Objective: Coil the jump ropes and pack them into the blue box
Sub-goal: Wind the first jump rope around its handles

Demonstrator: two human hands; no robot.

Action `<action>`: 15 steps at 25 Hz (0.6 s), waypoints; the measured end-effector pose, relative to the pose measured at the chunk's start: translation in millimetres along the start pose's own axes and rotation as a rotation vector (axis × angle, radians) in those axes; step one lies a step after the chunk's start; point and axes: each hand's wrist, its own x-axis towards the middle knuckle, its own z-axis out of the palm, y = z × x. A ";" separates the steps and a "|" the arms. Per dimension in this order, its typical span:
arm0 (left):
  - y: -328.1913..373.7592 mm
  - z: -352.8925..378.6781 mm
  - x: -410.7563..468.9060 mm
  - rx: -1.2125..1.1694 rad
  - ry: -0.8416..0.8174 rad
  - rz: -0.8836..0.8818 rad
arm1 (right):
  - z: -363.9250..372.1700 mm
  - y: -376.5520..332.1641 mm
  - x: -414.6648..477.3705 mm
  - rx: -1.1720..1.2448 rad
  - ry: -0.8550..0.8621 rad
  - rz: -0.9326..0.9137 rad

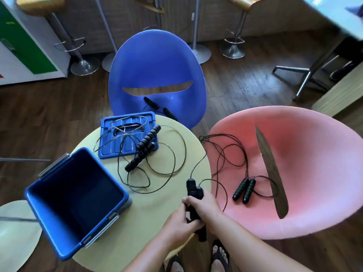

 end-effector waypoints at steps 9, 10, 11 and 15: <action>66.8 -8.0 12.3 0.087 0.034 0.260 | -81.4 -3.5 -69.6 -0.048 0.150 -0.143; 79.6 -7.7 13.6 -0.050 0.005 0.214 | -86.3 -1.3 -81.8 -0.056 0.157 -0.162; 93.8 -5.0 14.7 -0.180 -0.071 0.133 | -91.1 1.9 -94.6 -0.062 0.170 -0.178; 128.6 16.5 4.9 -0.439 -0.438 -0.099 | -98.2 16.9 -134.9 -0.063 0.120 -0.248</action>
